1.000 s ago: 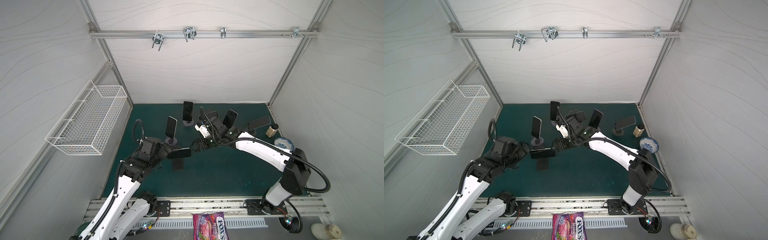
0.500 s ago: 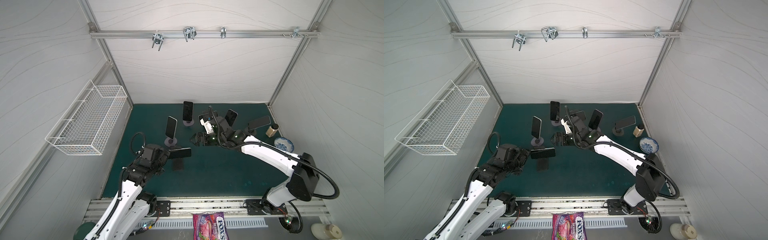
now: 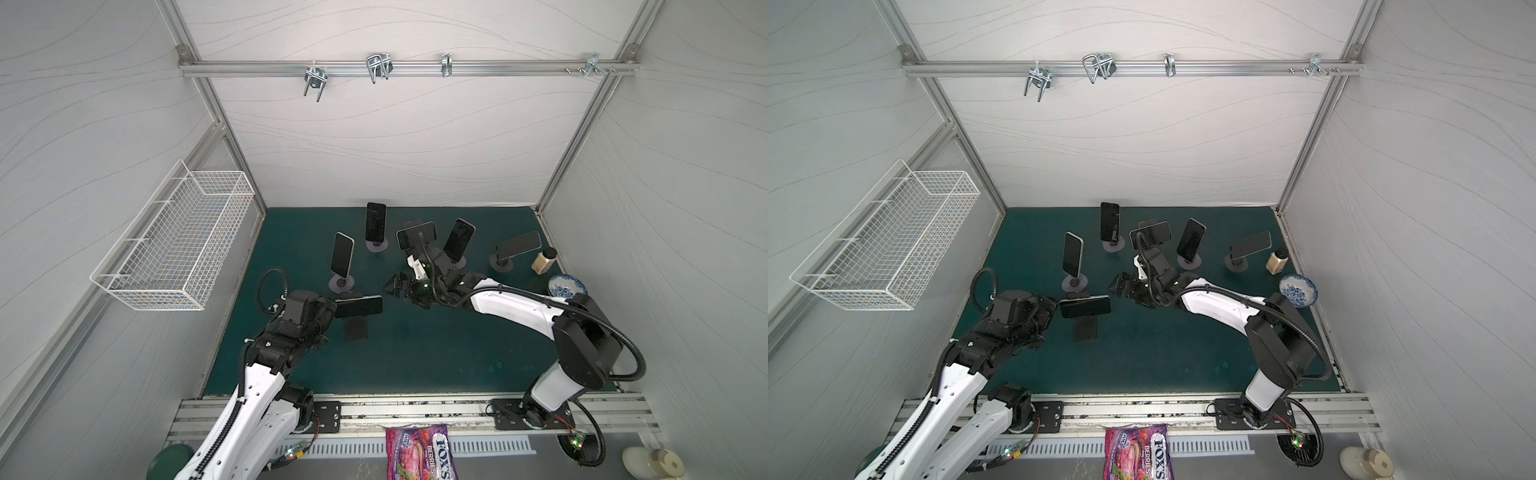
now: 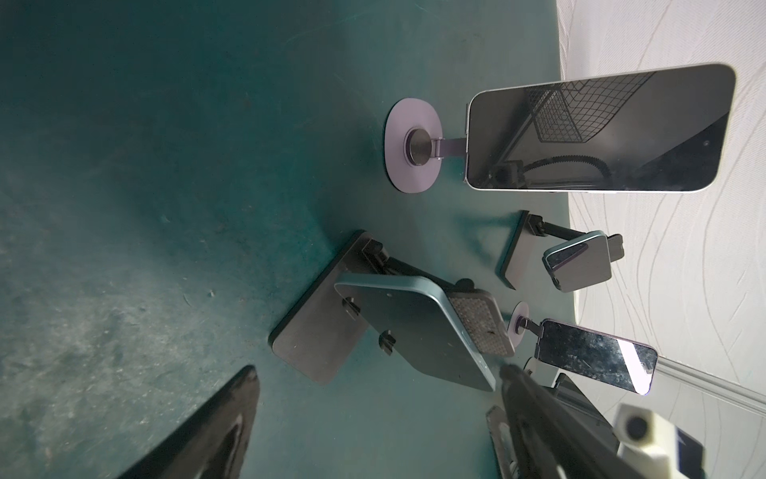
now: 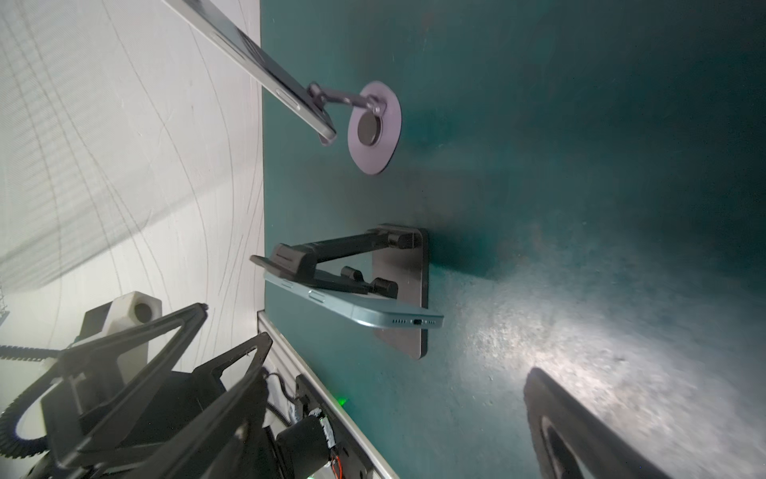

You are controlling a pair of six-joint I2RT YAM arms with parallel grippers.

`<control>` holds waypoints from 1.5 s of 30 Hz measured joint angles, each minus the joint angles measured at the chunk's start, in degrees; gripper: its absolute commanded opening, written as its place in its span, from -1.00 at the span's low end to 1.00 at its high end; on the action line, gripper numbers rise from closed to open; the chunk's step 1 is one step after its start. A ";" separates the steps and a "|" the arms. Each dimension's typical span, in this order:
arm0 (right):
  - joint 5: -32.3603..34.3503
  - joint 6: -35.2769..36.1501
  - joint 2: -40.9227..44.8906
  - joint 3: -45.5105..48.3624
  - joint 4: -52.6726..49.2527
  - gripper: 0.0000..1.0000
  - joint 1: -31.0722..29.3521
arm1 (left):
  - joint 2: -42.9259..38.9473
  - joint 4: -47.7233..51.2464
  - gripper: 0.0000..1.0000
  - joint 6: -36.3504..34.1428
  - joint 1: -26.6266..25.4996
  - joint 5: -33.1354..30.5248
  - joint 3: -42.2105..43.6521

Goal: Remove the phone from the phone stand

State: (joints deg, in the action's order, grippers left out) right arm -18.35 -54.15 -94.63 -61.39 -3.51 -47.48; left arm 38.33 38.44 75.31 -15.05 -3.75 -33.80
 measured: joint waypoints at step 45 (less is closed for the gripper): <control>-20.74 -18.49 -15.52 2.69 25.49 0.88 2.84 | -0.11 -1.57 0.83 -0.39 -1.09 0.76 2.58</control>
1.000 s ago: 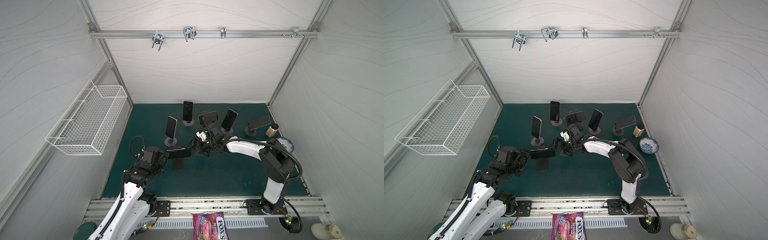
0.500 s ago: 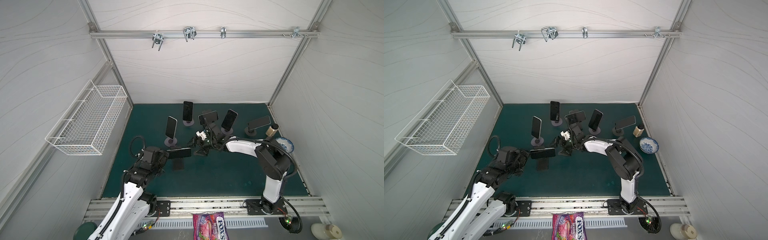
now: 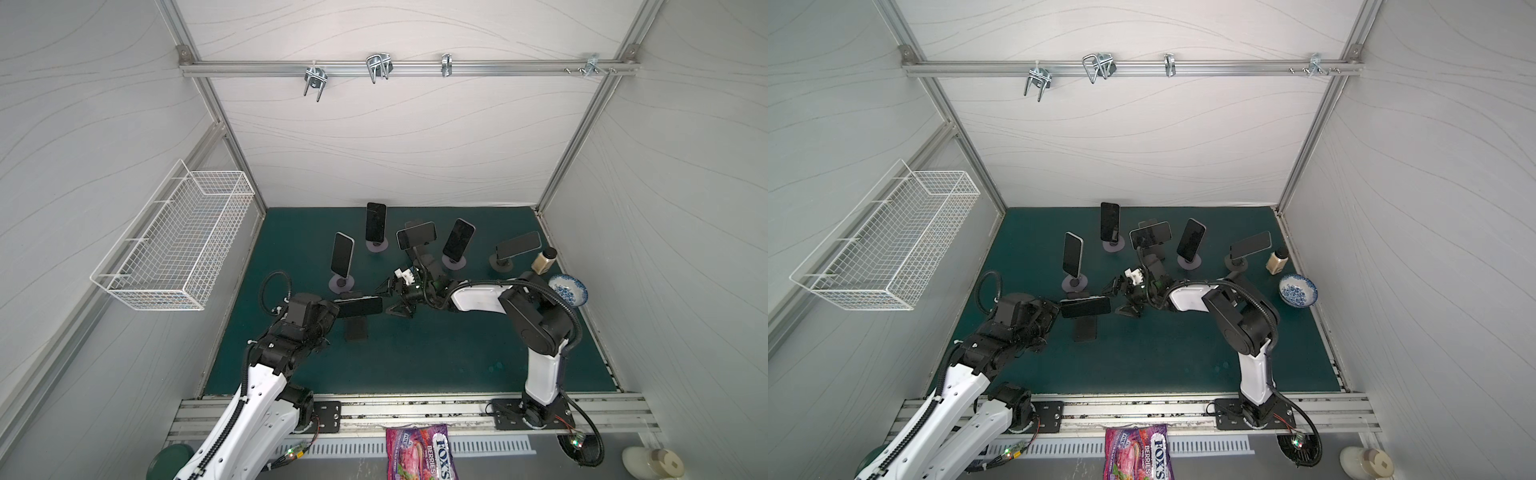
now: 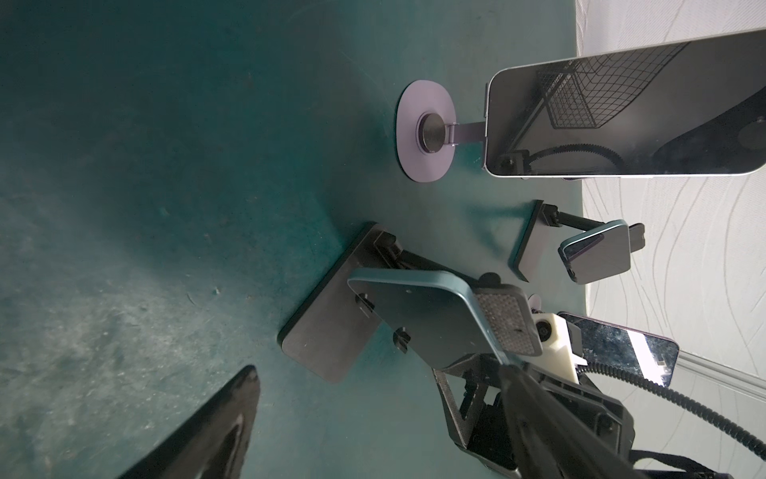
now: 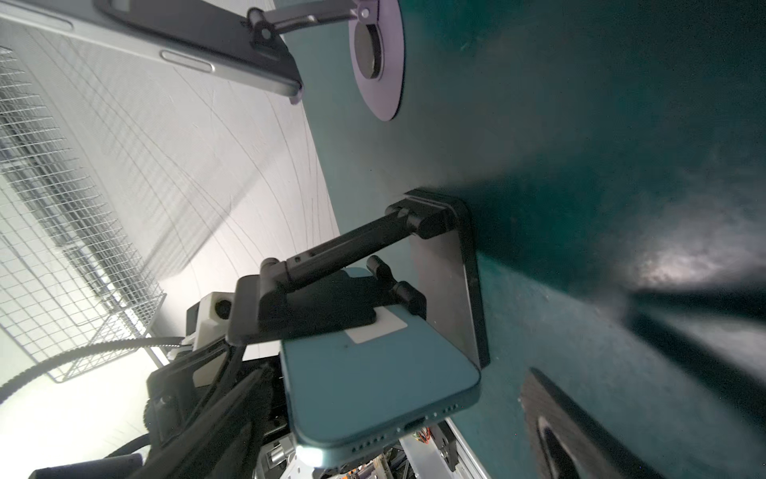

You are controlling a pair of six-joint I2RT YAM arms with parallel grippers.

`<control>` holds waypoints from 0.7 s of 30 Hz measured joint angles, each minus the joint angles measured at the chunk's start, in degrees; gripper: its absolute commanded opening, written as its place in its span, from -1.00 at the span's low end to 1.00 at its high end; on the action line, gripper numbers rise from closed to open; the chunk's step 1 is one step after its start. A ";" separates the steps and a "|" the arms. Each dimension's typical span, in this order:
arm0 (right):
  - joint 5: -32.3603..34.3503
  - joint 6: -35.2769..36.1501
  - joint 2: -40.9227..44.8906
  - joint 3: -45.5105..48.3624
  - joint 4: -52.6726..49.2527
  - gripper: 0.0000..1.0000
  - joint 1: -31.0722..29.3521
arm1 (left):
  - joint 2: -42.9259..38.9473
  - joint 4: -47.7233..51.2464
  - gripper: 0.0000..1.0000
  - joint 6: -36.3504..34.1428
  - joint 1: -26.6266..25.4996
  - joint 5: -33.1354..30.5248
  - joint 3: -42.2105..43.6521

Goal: Remove the phone from the phone stand

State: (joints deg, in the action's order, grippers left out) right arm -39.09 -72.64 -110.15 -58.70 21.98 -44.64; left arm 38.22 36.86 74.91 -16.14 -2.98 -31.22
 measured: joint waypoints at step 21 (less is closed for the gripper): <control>-2.49 -8.92 -4.15 2.99 16.06 0.81 0.04 | 0.61 -0.52 0.83 -0.35 -0.57 -0.02 0.00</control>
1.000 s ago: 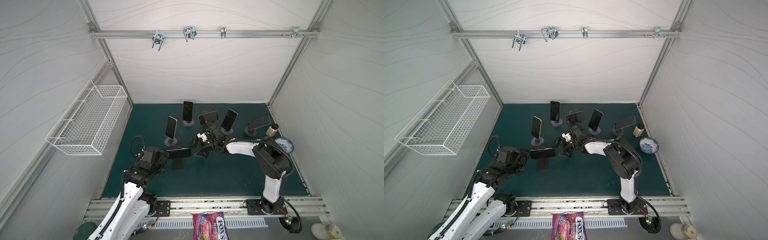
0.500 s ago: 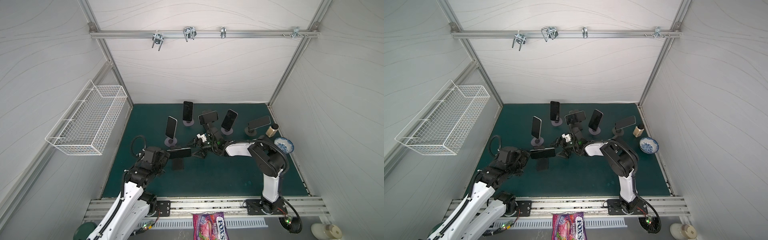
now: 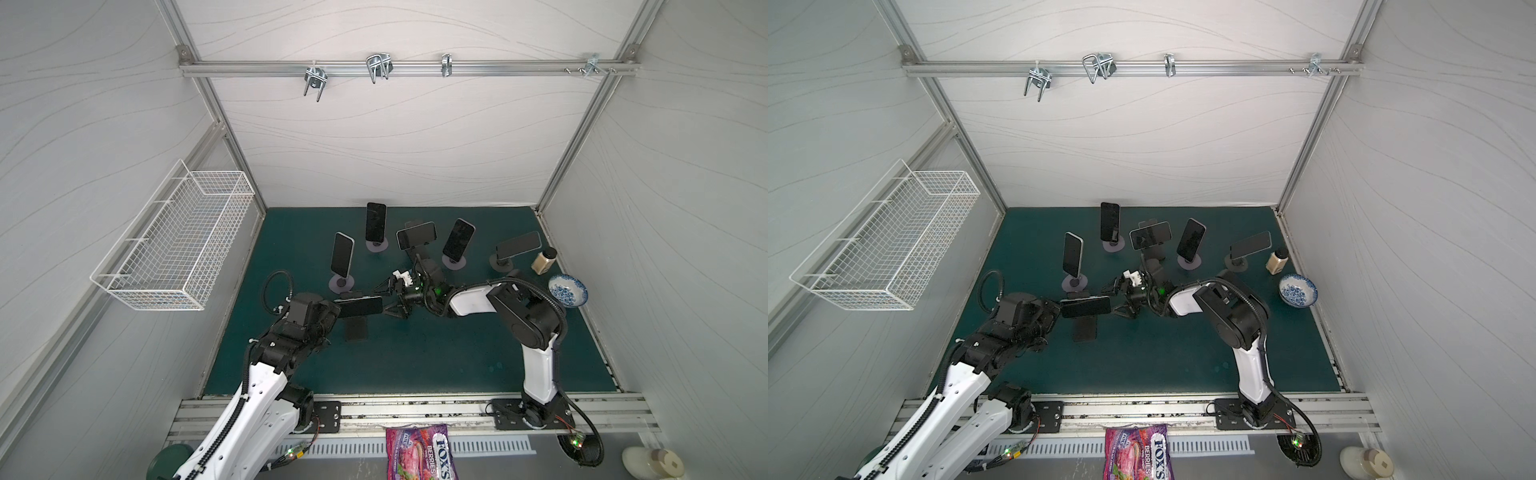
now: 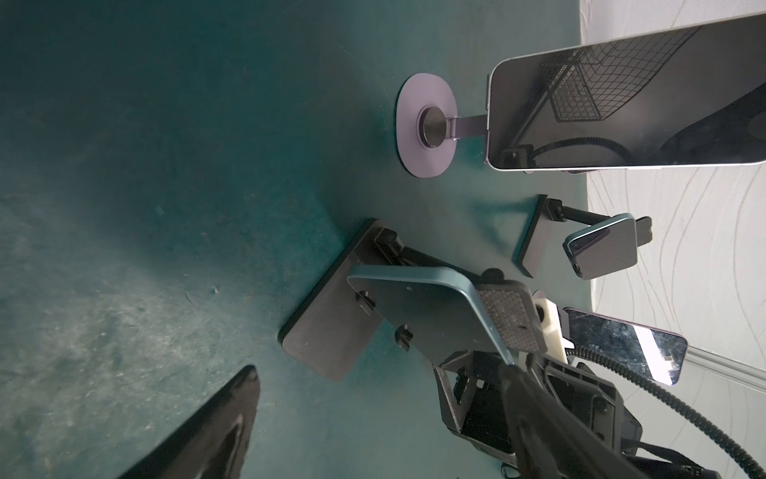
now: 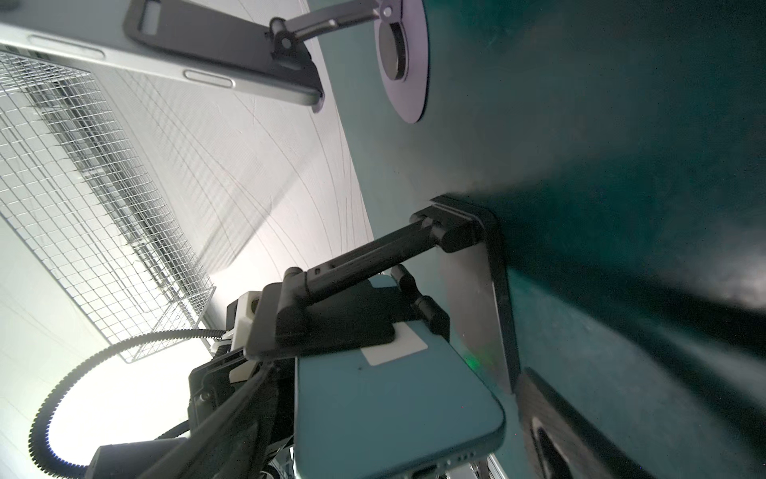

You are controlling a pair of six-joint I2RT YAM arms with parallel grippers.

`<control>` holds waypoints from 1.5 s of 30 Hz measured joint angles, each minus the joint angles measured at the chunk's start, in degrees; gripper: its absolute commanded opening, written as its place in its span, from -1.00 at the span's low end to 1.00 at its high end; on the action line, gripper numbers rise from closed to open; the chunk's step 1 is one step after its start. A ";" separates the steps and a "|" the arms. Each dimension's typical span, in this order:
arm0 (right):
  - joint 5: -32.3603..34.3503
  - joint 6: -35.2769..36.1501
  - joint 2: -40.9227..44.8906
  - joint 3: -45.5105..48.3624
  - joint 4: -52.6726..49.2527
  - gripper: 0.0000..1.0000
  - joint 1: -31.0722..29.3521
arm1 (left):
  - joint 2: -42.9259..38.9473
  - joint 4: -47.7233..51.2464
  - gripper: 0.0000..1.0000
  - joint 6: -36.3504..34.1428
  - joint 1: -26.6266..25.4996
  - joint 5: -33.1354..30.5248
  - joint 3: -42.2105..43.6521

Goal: Remove the phone from the phone stand

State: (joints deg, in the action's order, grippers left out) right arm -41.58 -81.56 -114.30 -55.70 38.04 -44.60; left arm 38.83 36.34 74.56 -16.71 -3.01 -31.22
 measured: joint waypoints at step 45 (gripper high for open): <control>-2.75 -9.05 -3.80 2.86 15.04 0.77 -0.42 | 0.66 -0.92 0.82 0.00 -0.61 0.02 0.00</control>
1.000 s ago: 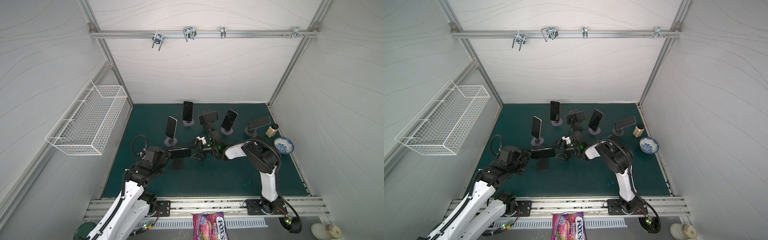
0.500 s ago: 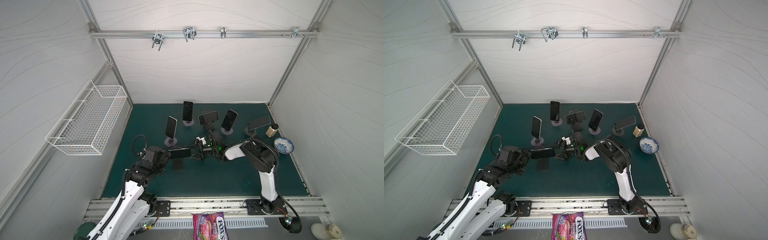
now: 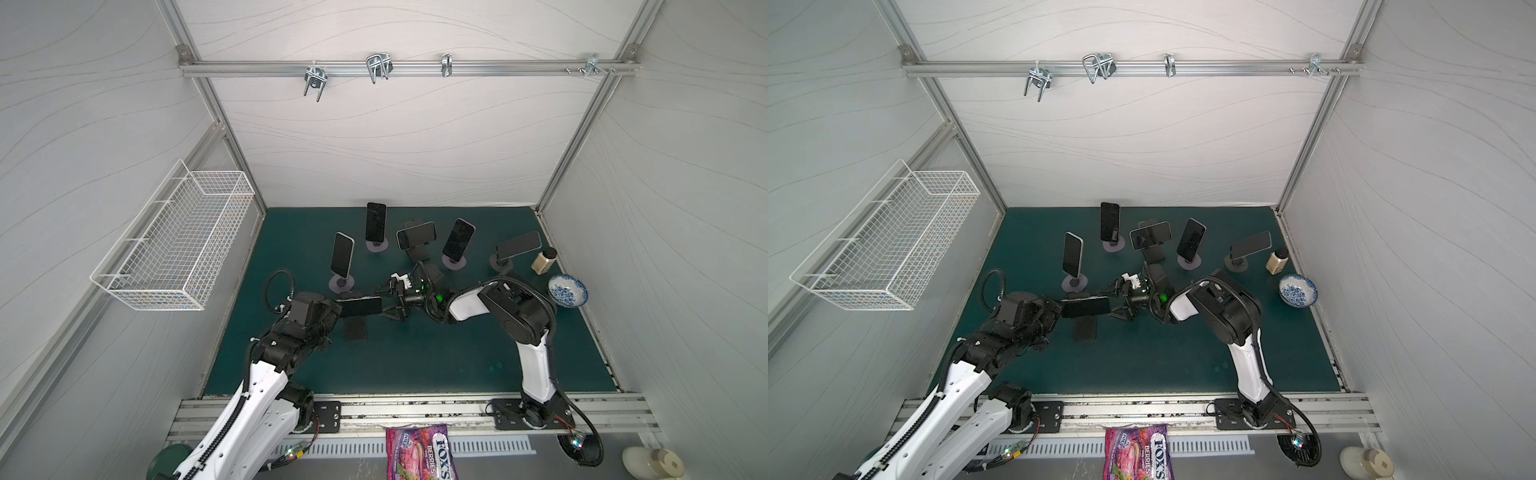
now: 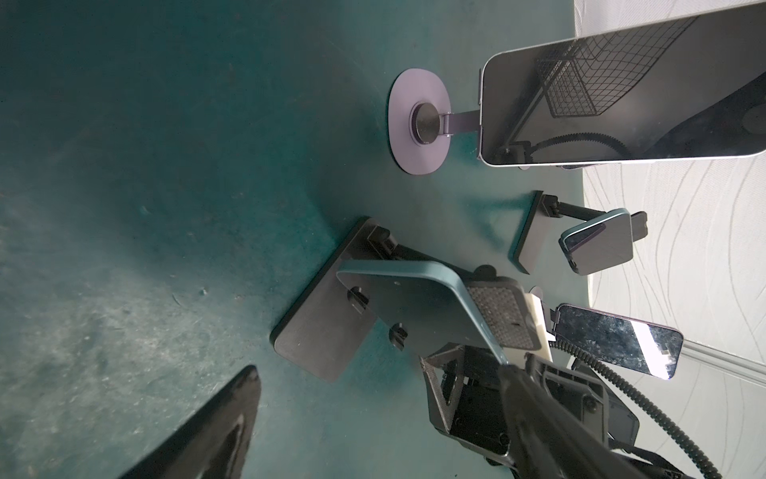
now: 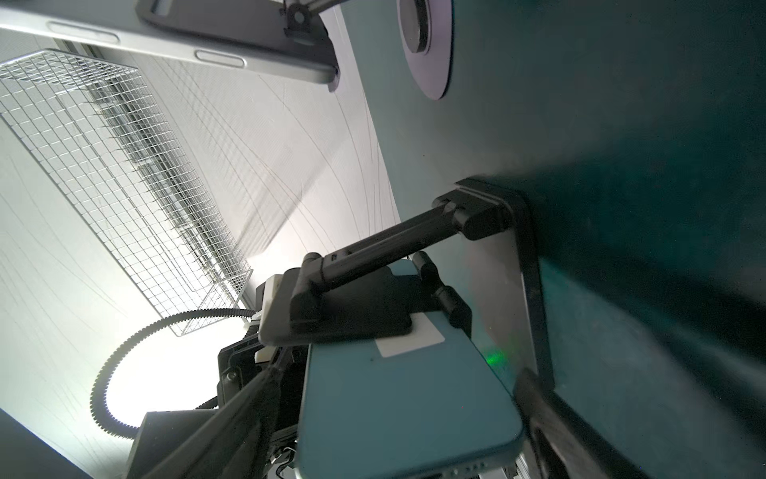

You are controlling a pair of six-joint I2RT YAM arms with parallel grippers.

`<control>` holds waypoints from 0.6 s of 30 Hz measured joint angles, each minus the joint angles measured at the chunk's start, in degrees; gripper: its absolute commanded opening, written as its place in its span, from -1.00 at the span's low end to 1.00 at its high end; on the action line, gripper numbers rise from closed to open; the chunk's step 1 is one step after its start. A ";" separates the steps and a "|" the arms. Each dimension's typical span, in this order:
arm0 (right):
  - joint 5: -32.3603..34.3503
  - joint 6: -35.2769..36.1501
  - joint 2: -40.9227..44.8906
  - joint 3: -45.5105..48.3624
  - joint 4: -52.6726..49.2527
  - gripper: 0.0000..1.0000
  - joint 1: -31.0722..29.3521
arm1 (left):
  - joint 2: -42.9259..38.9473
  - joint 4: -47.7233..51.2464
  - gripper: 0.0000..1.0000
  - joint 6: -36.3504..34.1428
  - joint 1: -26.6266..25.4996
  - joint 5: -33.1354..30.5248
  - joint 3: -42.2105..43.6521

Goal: Remove the phone from the phone stand

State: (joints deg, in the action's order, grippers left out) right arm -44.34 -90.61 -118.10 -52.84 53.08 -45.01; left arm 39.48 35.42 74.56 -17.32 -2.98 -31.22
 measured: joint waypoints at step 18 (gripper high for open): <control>-0.76 -2.01 -2.08 0.11 3.78 0.67 -0.68 | 0.15 -0.02 0.82 0.00 0.00 0.02 0.00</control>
State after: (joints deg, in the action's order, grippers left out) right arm -45.10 -92.62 -120.18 -52.73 56.86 -45.69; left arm 39.64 35.40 74.56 -17.32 -2.96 -31.22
